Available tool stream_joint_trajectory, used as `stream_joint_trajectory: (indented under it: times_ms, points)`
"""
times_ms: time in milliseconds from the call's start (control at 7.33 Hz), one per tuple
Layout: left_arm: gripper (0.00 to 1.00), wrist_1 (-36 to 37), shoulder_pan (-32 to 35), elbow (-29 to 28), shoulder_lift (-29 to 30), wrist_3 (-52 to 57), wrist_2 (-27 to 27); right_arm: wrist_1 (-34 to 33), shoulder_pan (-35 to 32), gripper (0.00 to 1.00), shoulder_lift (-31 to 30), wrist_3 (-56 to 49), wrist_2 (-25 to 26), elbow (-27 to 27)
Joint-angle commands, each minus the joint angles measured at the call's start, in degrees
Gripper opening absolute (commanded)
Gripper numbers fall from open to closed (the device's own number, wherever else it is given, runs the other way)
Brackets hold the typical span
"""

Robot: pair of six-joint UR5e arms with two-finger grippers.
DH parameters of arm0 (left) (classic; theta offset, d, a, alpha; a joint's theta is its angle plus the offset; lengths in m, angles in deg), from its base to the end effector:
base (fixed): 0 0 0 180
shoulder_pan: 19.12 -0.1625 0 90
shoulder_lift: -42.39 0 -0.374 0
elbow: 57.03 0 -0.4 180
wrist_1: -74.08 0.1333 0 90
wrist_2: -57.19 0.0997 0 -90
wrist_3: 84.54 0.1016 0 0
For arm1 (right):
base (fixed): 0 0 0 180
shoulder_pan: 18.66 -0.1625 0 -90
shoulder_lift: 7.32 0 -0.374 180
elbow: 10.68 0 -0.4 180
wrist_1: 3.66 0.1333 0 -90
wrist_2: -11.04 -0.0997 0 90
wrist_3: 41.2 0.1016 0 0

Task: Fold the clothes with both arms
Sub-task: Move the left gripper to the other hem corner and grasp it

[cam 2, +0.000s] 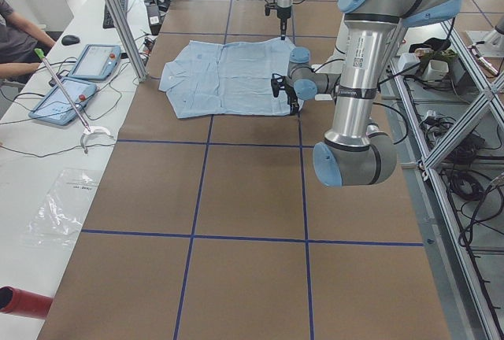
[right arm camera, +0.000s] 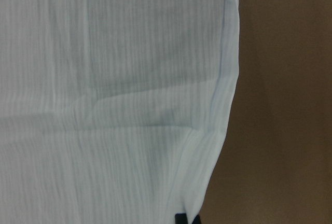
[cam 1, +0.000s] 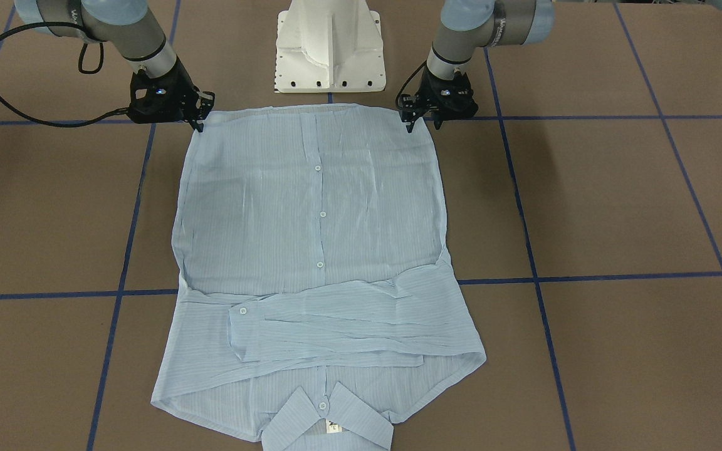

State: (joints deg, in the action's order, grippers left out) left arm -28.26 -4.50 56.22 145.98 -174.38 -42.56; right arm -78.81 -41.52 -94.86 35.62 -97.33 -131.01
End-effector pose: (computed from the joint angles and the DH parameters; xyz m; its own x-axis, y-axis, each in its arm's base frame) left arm 0.5019 -0.2509 0.2762 0.6329 -0.1622 -0.7571 0.1230 0.9864 -0.1086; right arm -0.4129 -0.2840 0.3108 0.6396 0.0348 0.7679 -0.0085 0.9992 -0.0383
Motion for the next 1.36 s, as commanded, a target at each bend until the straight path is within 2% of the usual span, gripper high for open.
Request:
stream_joint_trajectory:
  times_ms: [0, 273, 409, 682, 818, 1091, 1227]
  points:
    - [0.65, 0.3, -0.9, 0.0, 0.2, -0.1, 0.0, 0.0, -0.2, 0.00, 0.0, -0.1, 0.0, 0.1]
    - [0.60, 0.3, -1.9, -0.9, 0.3, -0.1, 0.0, 0.0, -0.4, 0.00, 0.0, -0.3, 0.0, 0.1]
    - [0.54, 0.3, -2.2, -1.4, 0.4, -0.1, -0.1, 0.0, -0.4, 0.00, 0.0, -0.3, 0.0, 0.1]
    - [0.25, 0.4, -2.1, -0.8, 0.0, -0.1, -0.1, 0.0, -0.8, 0.00, 0.0, -0.4, -0.3, 0.1]
    - [0.20, 0.6, -2.0, 0.2, -0.2, 0.0, -0.2, 0.0, -1.1, 0.00, -0.1, -0.5, -0.4, 0.1]
    - [0.00, 7.2, -2.1, 4.0, 1.2, 0.0, -0.6, 0.0, -1.7, 0.00, -0.1, -0.7, -0.6, 0.1]
    - [0.00, 7.3, -2.1, 4.3, 1.3, 0.0, -0.6, 0.0, -1.7, 0.00, -0.1, -0.7, -0.6, 0.1]
